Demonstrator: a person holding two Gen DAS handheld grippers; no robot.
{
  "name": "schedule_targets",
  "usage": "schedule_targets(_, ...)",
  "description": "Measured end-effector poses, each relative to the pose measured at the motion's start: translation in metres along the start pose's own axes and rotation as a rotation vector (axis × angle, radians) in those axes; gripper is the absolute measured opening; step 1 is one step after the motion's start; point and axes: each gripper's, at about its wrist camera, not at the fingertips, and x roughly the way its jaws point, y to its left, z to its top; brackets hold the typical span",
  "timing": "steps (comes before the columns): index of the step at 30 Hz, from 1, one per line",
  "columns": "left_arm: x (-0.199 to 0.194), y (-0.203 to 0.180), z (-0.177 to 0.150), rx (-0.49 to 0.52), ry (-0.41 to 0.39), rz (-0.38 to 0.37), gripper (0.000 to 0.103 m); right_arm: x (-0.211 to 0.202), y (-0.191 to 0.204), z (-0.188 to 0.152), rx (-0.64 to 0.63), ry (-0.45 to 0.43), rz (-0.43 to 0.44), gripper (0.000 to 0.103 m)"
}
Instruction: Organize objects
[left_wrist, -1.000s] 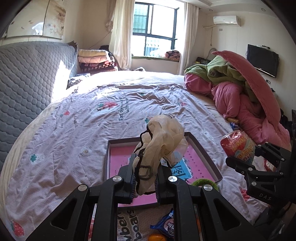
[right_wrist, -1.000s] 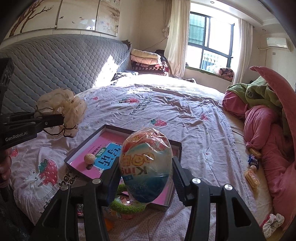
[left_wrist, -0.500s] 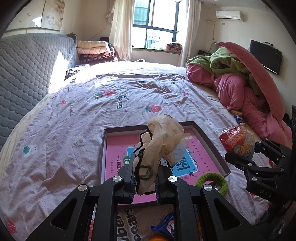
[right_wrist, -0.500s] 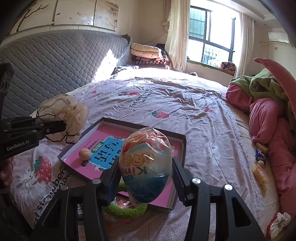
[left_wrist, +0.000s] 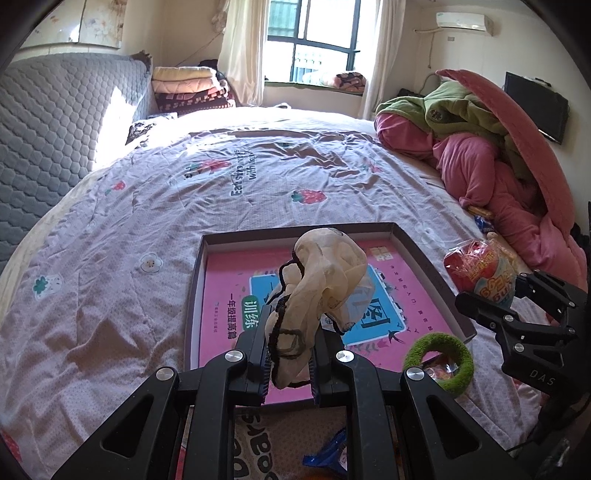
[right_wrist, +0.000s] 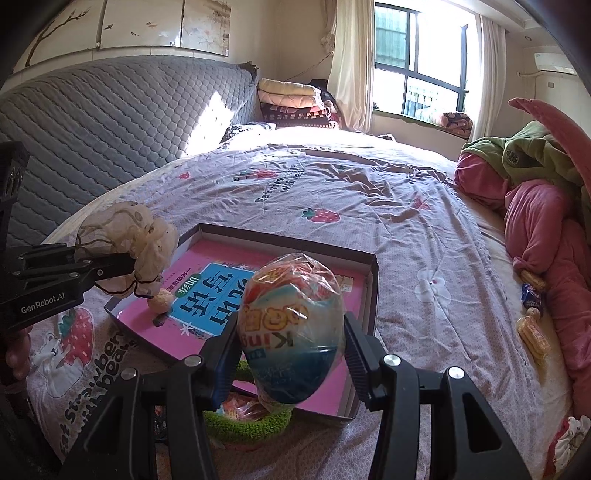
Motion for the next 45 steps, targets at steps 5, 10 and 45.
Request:
schedule_targets(5, 0.008, 0.0, -0.005, 0.0, 0.006, -0.002, 0.016, 0.004, -0.006, 0.0, 0.014, 0.0, 0.001, 0.052)
schedule_targets(10, 0.016, -0.002, -0.005, 0.003, 0.017, -0.004, 0.016, 0.007, -0.009, 0.002, 0.02, -0.004, 0.002, 0.052)
schedule_targets(45, 0.056, -0.012, 0.004, -0.003, 0.045, -0.018, 0.016, 0.05, -0.012, 0.012, 0.011, 0.044, 0.011, 0.052)
